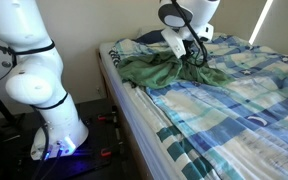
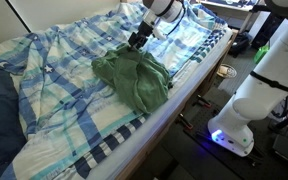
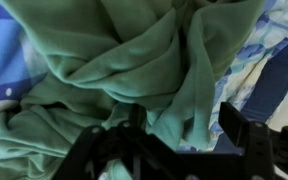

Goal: Fold the green cloth on the bed.

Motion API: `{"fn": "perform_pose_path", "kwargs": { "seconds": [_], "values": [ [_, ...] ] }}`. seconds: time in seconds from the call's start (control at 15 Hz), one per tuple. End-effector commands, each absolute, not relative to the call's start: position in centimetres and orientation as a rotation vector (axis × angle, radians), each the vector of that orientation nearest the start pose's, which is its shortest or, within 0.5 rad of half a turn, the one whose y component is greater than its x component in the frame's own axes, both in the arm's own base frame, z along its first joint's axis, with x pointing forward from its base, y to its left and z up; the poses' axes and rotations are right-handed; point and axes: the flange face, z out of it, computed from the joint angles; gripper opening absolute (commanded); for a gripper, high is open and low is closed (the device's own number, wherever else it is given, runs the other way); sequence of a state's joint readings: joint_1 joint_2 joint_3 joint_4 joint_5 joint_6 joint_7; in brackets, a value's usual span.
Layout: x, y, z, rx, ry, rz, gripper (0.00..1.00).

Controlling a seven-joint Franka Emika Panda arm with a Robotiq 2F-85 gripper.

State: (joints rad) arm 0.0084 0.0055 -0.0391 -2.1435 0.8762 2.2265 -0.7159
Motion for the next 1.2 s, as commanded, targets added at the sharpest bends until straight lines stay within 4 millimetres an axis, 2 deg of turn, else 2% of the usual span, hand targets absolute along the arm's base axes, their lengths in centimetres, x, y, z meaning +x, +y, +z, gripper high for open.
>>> {"fn": "perform_pose_path", "kwargs": {
  "seconds": [0.0, 0.2, 0.47, 0.8, 0.93, 1.07, 1.13],
  "values": [
    [50.6, 0.5, 43.3, -2.571, -0.158, -0.397, 1.00],
    [46.3, 0.8, 44.2, -2.664, -0.093, -0.306, 1.00],
    [41.3, 2.0, 45.2, -2.694, 0.050, -0.227, 1.00],
    [36.3, 3.5, 45.2, -2.620, 0.271, -0.054, 1.00],
    [34.5, 4.3, 44.8, -2.590, 0.285, 0.028, 1.00],
    [33.7, 4.7, 44.8, -2.605, 0.150, -0.006, 1.00],
    [35.2, 4.3, 44.7, -2.615, 0.208, 0.008, 1.00]
  ]
}}
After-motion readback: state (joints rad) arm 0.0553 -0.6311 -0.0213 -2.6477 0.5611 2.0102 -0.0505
